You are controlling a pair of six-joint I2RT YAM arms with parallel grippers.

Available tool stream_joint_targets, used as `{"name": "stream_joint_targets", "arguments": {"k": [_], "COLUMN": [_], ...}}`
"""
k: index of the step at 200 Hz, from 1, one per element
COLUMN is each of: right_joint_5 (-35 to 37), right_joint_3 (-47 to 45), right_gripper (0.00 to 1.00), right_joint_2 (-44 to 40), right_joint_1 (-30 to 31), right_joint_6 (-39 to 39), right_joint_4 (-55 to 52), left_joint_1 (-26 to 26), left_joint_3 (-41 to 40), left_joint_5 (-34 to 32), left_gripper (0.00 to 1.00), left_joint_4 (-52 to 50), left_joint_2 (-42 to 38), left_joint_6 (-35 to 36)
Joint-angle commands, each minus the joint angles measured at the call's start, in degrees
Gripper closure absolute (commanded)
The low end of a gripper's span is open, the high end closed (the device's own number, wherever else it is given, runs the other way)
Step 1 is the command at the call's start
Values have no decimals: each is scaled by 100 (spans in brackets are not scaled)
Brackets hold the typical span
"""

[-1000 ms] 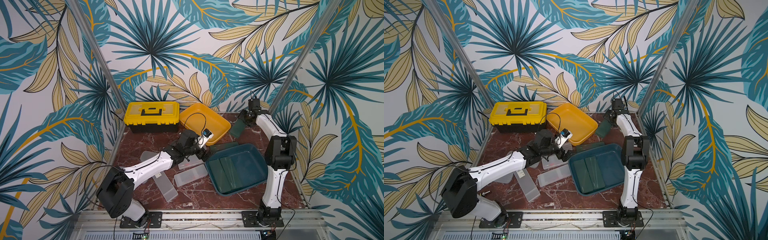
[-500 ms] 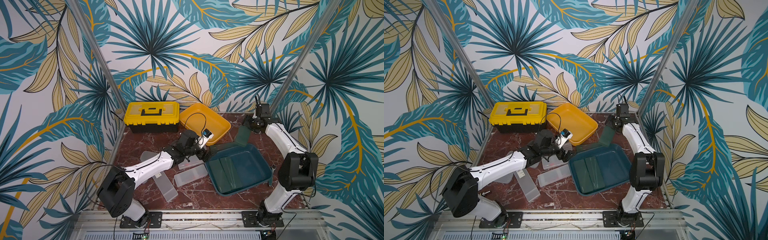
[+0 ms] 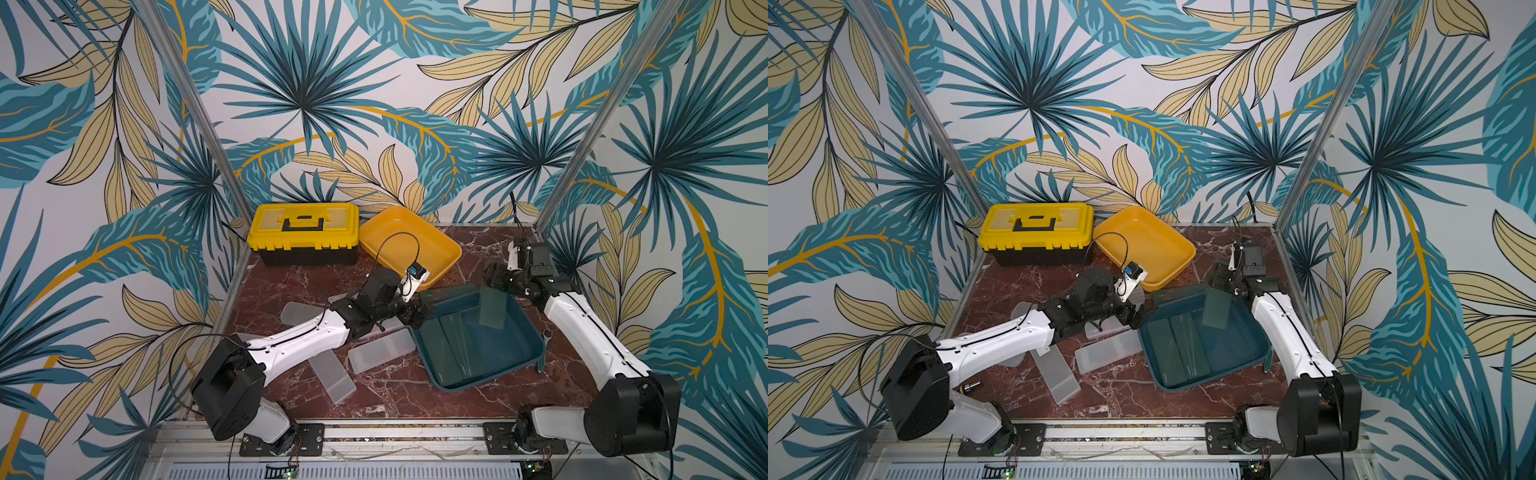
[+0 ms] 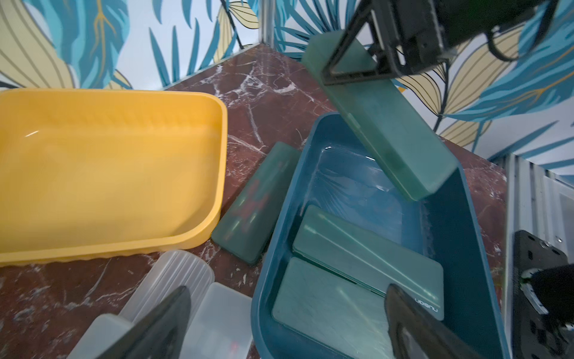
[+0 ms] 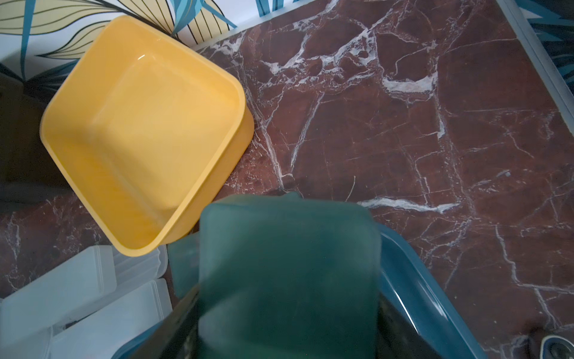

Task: Place the pencil cases by color into the storage box
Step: Pick up the pencil case from the center of the board.

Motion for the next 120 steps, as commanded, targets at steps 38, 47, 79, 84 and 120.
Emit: {"name": "stream_joint_targets", "arguments": {"k": [38,47,79,84,120], "right_joint_5": [48,93,211,197,325], "right_joint_3": [-496,-569,-957,-1040,-1543], "right_gripper": [32,32,30,30,30], "right_joint_2": [-443,-494,-759,-801,-1057], "right_joint_1": [153,187,250,258,295], "right_joint_6": [-306,-356,-564,-589,-793], "right_joint_4": [307,335,568,641,899], "left_joint_1": [-550,-592,-631,-632,-632], "left_joint_3": [-341,-376,-536,-546,-587], "left_joint_5": [-2196,-2358,-2477,-2448,-2210], "left_gripper": [3,3,3,3,3], "left_joint_4": [71,71,39,8,-246], "left_joint_2": [-414,-445,-581,-606,-807], "left_joint_6": [-875,-1061,-1352,-1353,-1273]}}
